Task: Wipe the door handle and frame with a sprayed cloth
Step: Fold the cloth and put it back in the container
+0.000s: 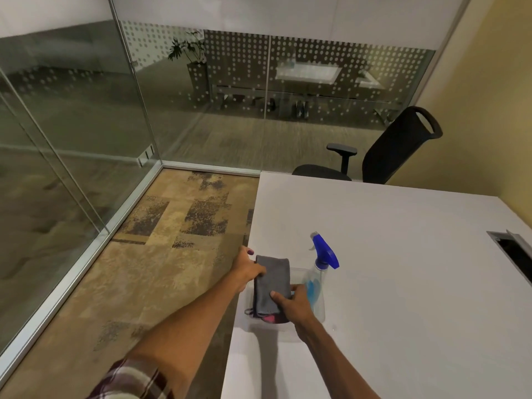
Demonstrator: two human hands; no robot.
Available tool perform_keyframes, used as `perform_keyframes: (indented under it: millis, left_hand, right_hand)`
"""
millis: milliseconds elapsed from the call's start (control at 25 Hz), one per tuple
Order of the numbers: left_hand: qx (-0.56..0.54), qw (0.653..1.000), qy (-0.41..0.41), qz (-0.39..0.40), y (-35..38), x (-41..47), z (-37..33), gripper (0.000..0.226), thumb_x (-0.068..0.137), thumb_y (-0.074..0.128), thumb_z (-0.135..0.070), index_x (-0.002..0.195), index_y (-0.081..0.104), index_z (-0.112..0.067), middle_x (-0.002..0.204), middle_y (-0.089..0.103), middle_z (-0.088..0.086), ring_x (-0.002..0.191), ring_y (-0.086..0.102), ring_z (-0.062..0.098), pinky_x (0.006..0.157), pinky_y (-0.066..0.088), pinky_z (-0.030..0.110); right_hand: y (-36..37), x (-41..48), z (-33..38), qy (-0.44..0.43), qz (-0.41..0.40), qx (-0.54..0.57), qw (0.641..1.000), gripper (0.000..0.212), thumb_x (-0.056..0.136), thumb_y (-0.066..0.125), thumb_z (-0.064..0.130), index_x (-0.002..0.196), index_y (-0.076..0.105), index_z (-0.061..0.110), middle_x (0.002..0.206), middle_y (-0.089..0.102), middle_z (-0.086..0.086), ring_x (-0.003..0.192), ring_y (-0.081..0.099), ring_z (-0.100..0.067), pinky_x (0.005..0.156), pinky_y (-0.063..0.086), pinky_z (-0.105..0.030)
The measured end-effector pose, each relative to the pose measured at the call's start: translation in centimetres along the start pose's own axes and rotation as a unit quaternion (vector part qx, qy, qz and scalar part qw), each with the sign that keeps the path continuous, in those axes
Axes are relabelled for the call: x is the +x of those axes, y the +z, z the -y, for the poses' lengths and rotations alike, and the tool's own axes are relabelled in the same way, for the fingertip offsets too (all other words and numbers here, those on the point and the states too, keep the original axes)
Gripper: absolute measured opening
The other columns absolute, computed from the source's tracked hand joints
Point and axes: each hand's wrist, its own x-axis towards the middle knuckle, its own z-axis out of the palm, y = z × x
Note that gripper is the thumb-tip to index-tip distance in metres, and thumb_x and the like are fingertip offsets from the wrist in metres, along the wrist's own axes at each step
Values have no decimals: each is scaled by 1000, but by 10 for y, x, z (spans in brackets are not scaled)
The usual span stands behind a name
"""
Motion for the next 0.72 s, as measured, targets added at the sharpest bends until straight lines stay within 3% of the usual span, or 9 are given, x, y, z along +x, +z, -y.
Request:
perform_keyframes:
  millis: [120, 200, 360, 480, 600, 680, 720]
  left_hand:
    - [6, 999, 15, -38, 10, 9, 9, 49, 76, 61, 18, 109, 39, -12, 90, 54, 14, 77, 55, 20, 59, 47, 30]
    - [1, 998, 27, -57, 16, 13, 13, 47, 75, 59, 21, 105, 41, -11, 78, 55, 10, 68, 54, 17, 54, 45, 30]
    - [24, 997, 21, -67, 22, 22, 23, 44, 73, 59, 22, 100, 44, -10, 75, 49, 10, 64, 45, 17, 47, 36, 25]
    - [20, 994, -6, -106, 29, 28, 21, 28, 77, 56, 12, 80, 44, -13, 74, 37, 7, 67, 36, 19, 53, 30, 25]
    - [155, 970, 34, -182, 35, 33, 22, 27, 79, 53, 1, 62, 37, -12, 68, 35, 12, 65, 33, 21, 58, 28, 31]
    - [247, 958, 58, -135, 32, 29, 26, 11, 79, 56, 0, 77, 48, -8, 82, 52, 19, 77, 50, 25, 63, 37, 35]
    - [315, 941, 68, -104, 33, 30, 26, 15, 78, 57, 1, 91, 53, -7, 92, 58, 17, 86, 57, 27, 67, 42, 37]
  right_hand:
    - [7, 14, -6, 11, -5, 20, 1000, 39, 84, 71, 30, 107, 44, 13, 109, 59, -9, 95, 60, -21, 78, 52, -26]
    - [11, 23, -9, 28, -10, 11, 999, 42, 85, 69, 28, 113, 46, 8, 113, 60, -11, 99, 59, -23, 85, 53, -31]
    - [15, 38, -12, 73, 21, -57, 995, 46, 88, 66, 28, 120, 43, 5, 119, 57, -13, 106, 57, -26, 95, 52, -38]
    - [17, 47, -15, 101, 64, -104, 987, 47, 90, 63, 28, 125, 40, 7, 124, 55, -14, 111, 56, -27, 98, 50, -40]
    - [18, 50, -14, 120, 93, -158, 976, 51, 91, 60, 31, 131, 37, 9, 129, 52, -12, 116, 53, -26, 102, 47, -38]
    - [19, 52, -14, 133, 107, -173, 970, 52, 92, 58, 33, 132, 36, 8, 132, 51, -12, 118, 52, -26, 103, 46, -37]
    - [19, 53, -15, 132, 117, -179, 968, 52, 93, 57, 33, 133, 36, 7, 133, 50, -12, 118, 52, -26, 104, 45, -36]
